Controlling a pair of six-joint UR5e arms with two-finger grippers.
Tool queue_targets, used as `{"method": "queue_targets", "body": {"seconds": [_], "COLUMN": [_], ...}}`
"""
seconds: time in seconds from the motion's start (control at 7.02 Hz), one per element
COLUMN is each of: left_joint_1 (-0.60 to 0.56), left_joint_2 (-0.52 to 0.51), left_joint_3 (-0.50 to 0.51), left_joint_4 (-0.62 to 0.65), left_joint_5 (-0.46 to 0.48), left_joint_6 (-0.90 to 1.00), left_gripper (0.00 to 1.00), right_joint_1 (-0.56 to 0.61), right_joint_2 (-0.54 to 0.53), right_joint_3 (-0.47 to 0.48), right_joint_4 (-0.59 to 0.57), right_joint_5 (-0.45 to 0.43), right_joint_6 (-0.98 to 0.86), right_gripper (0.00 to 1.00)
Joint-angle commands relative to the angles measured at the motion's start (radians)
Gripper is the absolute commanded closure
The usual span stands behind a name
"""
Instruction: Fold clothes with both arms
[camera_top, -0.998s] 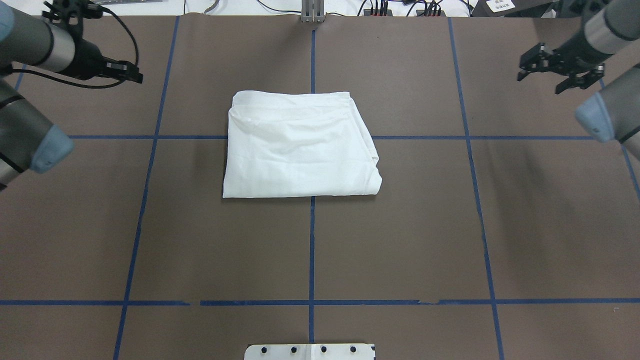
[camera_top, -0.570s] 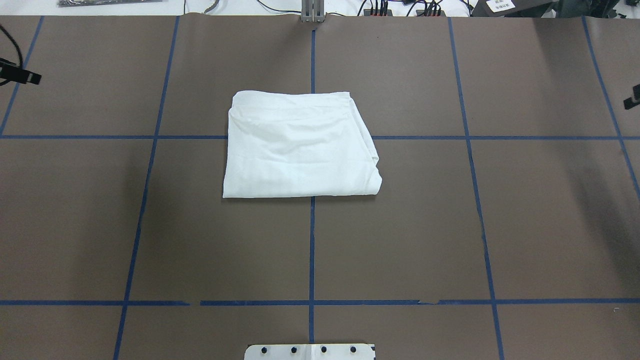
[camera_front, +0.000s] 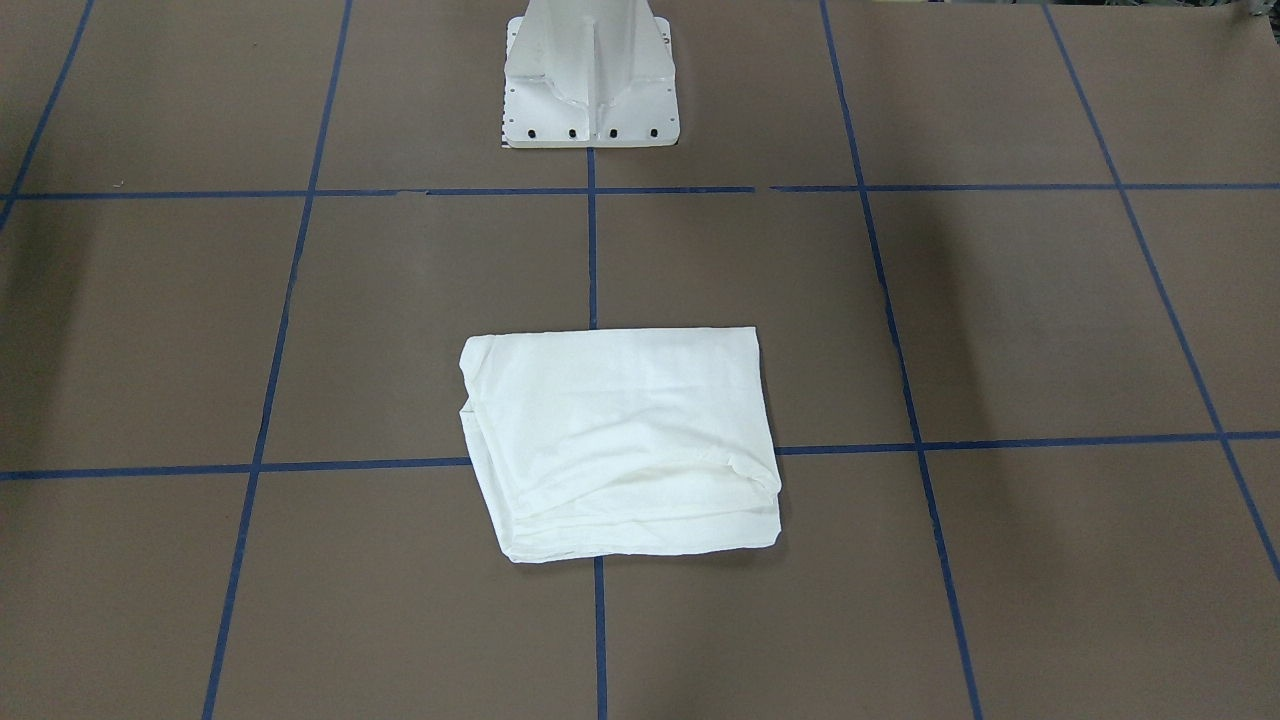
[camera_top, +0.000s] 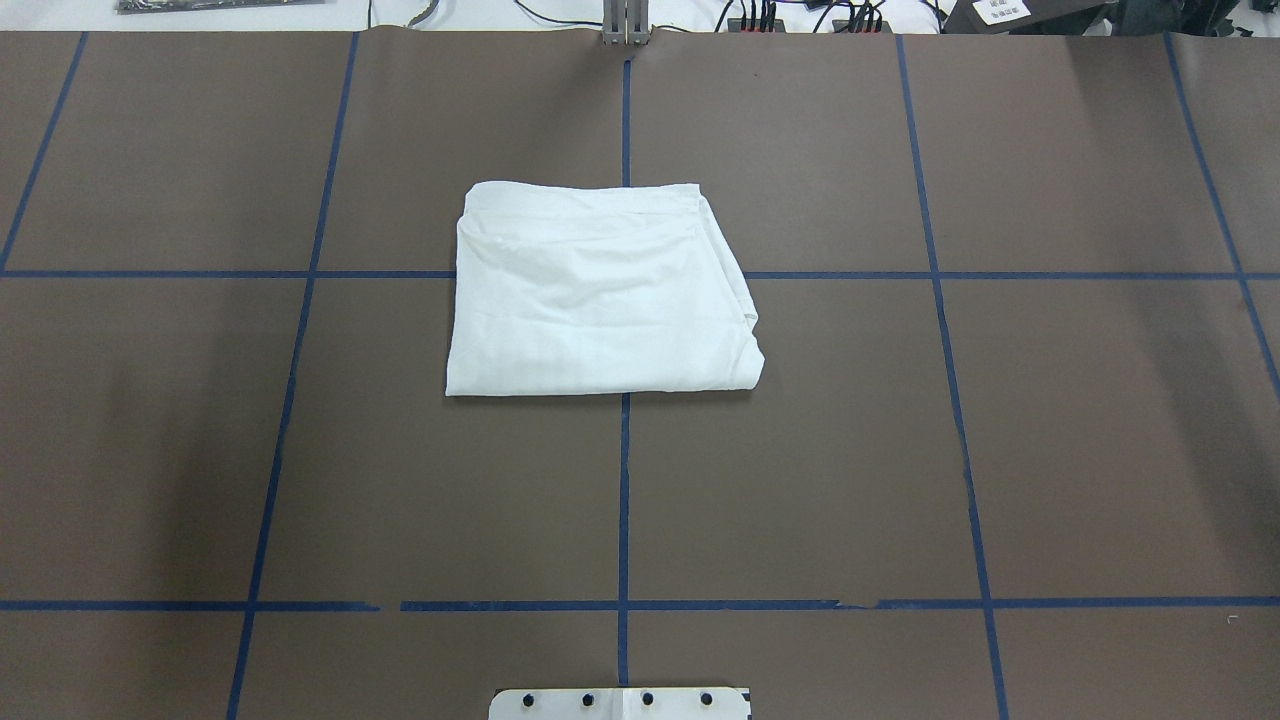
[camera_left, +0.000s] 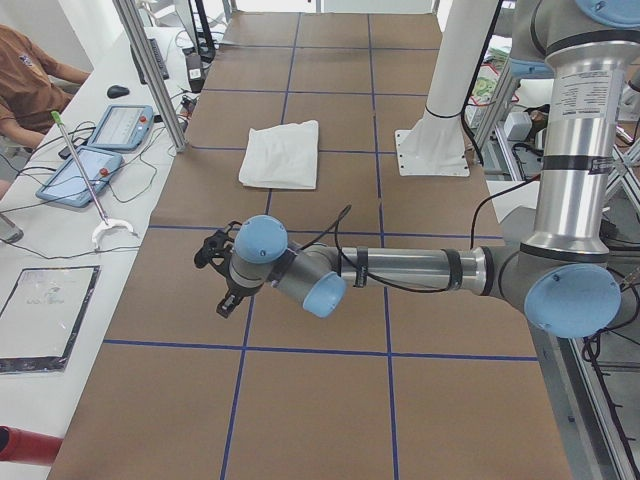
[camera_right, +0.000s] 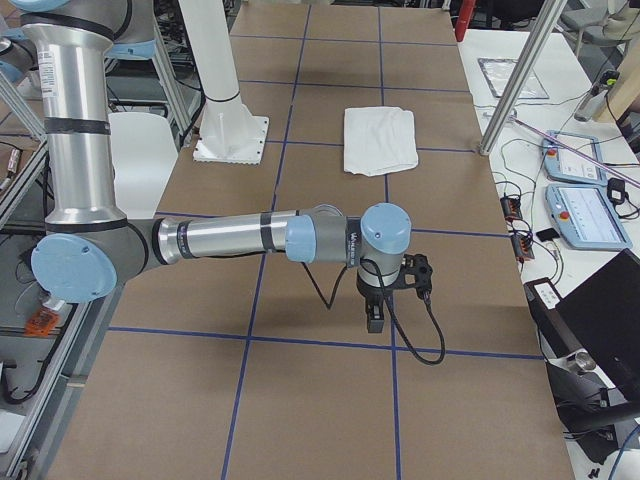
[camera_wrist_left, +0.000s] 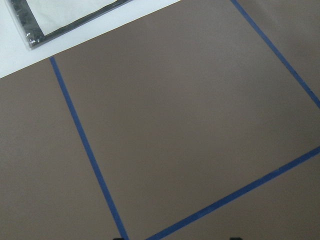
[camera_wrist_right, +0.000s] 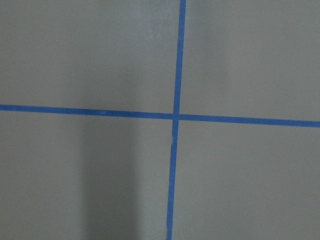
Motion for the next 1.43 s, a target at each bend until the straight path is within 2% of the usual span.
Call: {"method": "queue_targets", "body": {"seconds": [0.0,1.28], "left_joint_1": [-0.047,-0.044], "left_joint_2": [0.055,0.058], "left_joint_3": [-0.015,-0.016], "left_joint_4": [0.004,0.006], "left_joint_5": [-0.012,0.024], "left_joint_6": [0.009,-0.046], "left_gripper": [0.0,0.0], "right_joint_1": [0.005,-0.018], "right_joint_2": [-0.011,-0.012], "right_joint_3": [0.044,0.043], "right_joint_4": [-0.049,-0.046], "right_joint_5": [-0.021,-0.018], "right_joint_6": [-0.009,-0.005], "right_gripper": [0.0,0.0]}}
